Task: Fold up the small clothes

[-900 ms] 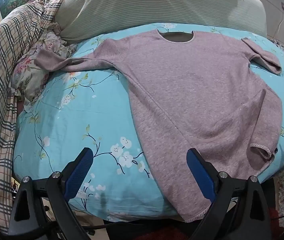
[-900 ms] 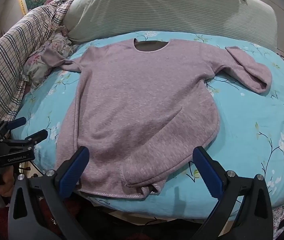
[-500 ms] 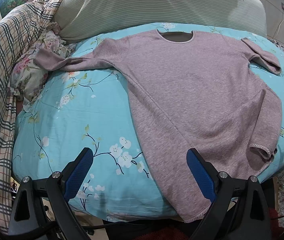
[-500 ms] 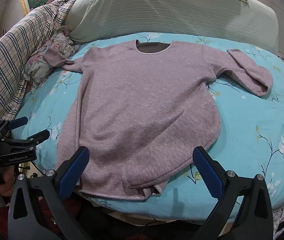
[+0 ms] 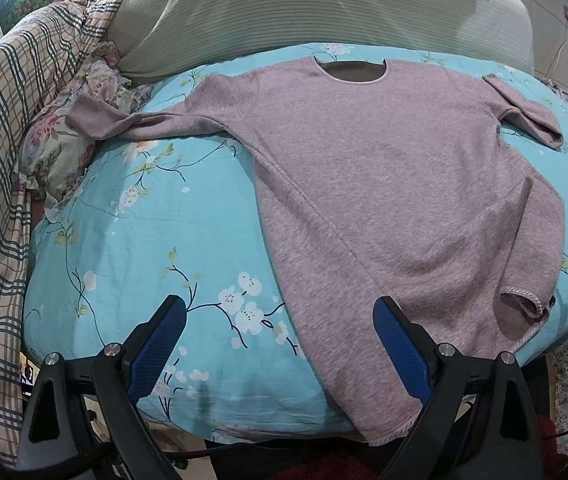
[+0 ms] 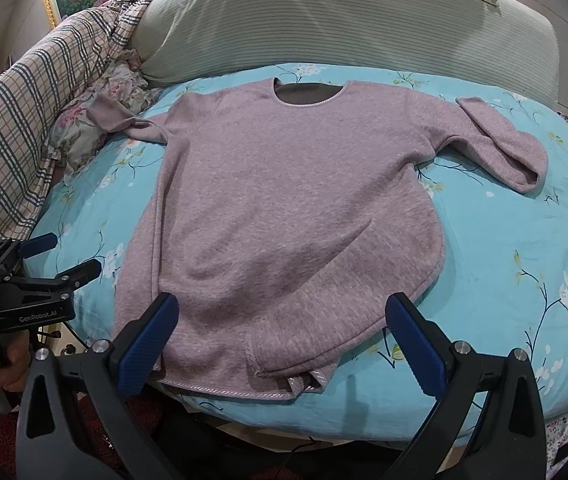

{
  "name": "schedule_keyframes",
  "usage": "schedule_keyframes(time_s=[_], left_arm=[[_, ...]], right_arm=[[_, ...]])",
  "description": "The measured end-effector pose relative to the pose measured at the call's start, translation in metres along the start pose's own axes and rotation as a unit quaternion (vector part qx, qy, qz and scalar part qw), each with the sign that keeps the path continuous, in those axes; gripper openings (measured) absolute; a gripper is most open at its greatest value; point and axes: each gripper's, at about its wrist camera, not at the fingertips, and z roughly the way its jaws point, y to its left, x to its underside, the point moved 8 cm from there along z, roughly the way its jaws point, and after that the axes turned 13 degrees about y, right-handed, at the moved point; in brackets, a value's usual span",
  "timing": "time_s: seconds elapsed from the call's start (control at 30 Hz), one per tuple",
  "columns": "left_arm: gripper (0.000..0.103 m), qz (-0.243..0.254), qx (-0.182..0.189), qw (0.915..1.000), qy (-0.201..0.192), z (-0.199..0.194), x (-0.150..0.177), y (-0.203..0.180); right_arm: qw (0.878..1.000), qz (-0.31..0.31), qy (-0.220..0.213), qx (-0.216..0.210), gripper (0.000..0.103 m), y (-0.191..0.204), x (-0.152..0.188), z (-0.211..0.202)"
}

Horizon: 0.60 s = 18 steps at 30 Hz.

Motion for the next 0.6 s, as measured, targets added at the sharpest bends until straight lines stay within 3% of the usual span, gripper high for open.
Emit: schedule_keyframes(time_s=[0.6], left_arm=[[0.095,0.004,-0.007,0.9999,-0.008,0.0037,-0.0026,0.0005]], right_arm=[[1.000,-0.001,0.001,-0.001,0.103,0.0019,0.0004,0.0016]])
